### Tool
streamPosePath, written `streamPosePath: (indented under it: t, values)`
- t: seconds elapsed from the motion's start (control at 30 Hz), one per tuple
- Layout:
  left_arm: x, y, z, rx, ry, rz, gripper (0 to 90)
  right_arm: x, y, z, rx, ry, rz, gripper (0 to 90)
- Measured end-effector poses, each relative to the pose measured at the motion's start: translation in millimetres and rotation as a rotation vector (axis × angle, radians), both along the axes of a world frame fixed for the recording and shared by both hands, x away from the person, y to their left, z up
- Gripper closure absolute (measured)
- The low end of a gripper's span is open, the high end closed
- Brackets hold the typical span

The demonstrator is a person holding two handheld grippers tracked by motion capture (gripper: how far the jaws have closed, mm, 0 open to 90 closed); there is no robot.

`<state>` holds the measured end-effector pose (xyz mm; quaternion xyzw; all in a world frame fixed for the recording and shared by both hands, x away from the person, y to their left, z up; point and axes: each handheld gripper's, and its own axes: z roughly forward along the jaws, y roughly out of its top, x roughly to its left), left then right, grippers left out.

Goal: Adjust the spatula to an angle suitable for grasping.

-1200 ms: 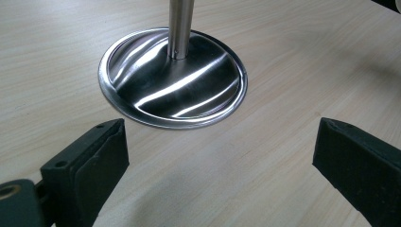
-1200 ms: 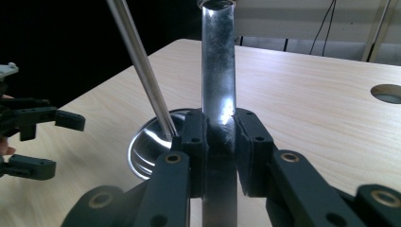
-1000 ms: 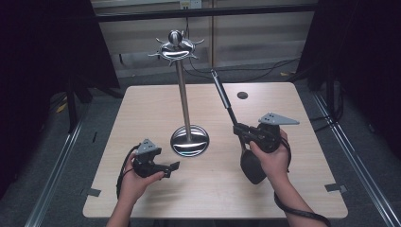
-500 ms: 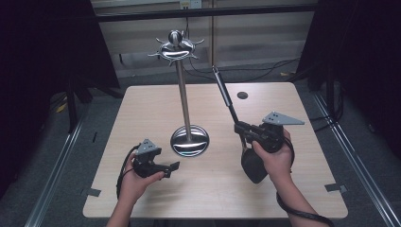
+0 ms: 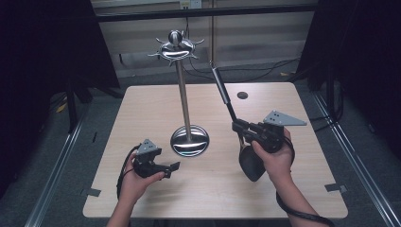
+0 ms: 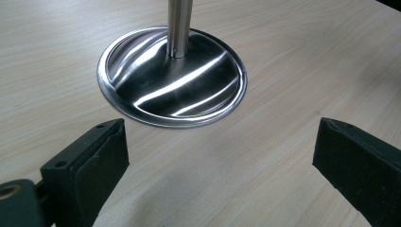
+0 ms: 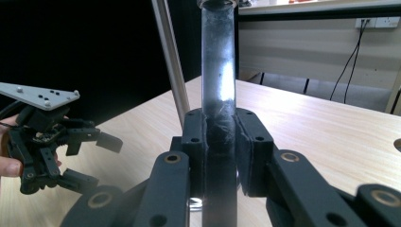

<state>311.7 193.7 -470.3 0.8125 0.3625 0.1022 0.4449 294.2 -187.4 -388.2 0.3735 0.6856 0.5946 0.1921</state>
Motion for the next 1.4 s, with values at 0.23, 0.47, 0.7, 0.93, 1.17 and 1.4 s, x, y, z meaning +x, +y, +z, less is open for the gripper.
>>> streamPosePath:
  t: [0.23,0.47,0.7,0.93,1.17,1.4]
  values:
    - [0.1,0.0,0.0,0.002,0.000,-0.001,4.0,-5.8,2.0,8.4,0.008,-0.046,0.029,75.8]
    - [0.0,-0.1,0.3,0.006,-0.005,-0.003,4.0,-12.0,4.1,17.9,0.008,-0.075,0.043,75.8]
    - [-0.7,-0.1,0.3,0.005,-0.002,0.002,4.0,-19.9,7.0,27.7,0.004,-0.097,0.068,75.8]
    - [-0.7,-1.6,-1.2,0.014,0.000,-0.006,4.0,-26.1,16.3,34.0,0.027,-0.121,0.121,75.8]
    - [-0.2,-0.8,-2.2,0.018,0.000,0.000,4.0,-18.5,21.5,30.1,0.011,-0.112,0.111,75.7]
    - [-0.1,-0.9,-2.7,0.022,0.006,0.002,4.0,-10.2,28.3,23.7,-0.015,-0.114,0.110,75.6]
